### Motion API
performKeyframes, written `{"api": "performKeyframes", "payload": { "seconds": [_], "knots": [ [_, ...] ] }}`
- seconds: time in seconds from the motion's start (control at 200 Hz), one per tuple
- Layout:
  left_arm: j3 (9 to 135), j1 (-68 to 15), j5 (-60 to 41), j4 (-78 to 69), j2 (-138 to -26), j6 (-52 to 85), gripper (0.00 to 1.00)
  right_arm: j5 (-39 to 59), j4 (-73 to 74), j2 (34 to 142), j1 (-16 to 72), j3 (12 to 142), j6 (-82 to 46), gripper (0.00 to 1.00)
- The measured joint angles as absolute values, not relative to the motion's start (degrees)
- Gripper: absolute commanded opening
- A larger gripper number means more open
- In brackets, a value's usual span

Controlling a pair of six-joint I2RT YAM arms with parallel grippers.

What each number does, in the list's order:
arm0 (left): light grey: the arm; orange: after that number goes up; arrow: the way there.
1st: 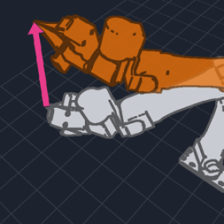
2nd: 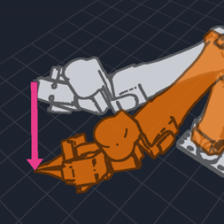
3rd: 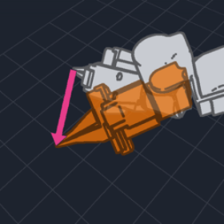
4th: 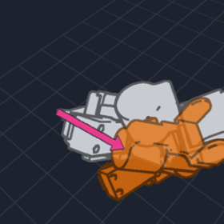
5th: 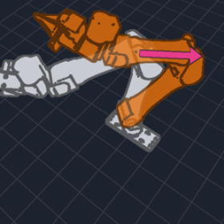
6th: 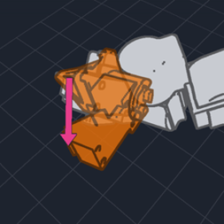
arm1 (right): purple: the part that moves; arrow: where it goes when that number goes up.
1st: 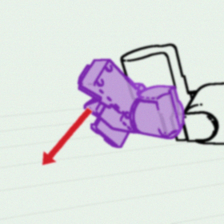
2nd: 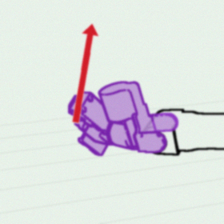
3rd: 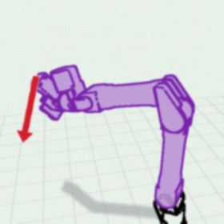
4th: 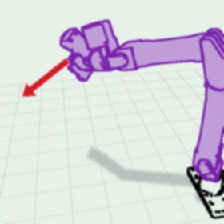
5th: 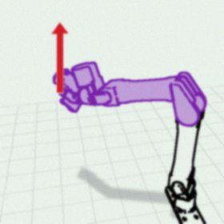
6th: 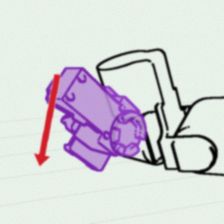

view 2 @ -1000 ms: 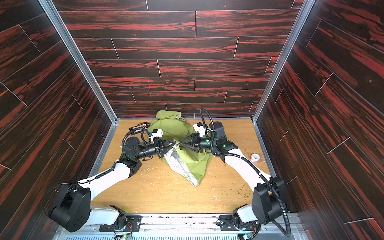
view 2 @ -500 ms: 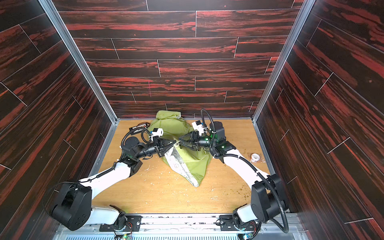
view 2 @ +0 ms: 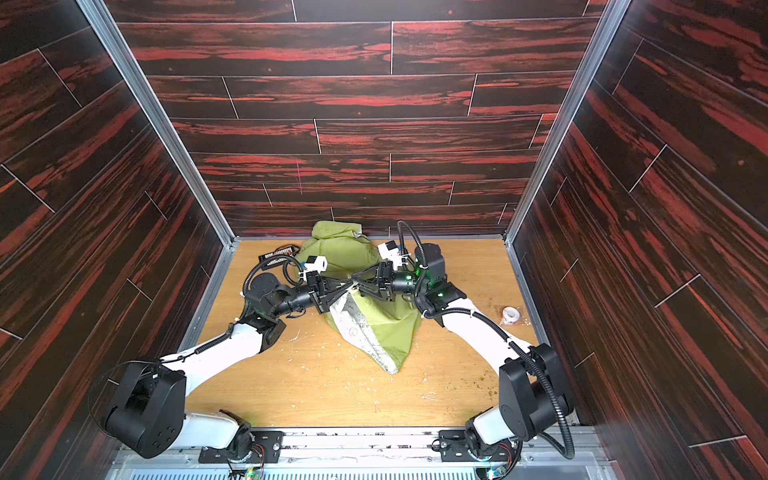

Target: Zip up the jacket

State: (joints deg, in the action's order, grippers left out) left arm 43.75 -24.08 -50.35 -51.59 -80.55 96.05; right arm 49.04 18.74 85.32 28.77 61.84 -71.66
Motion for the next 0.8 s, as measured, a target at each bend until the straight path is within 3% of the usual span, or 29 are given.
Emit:
{"api": "performKeyframes", "payload": {
  "seconds": [0.291,0.711,0.802],
  "knots": [
    [43.7,-24.1,-50.2,-51.8,-80.6,96.1,0.0,48.8,17.3,85.3,28.7,62.2,-71.3,0.22],
    [43.7,-24.1,-49.9,-51.7,-80.8,96.1,0.0,48.9,16.3,85.3,28.3,62.3,-70.9,0.0],
    [43.7,-24.1,-50.0,-51.8,-81.1,96.1,0.0,48.8,15.8,85.3,28.2,62.4,-70.9,0.0]
  ]
}}
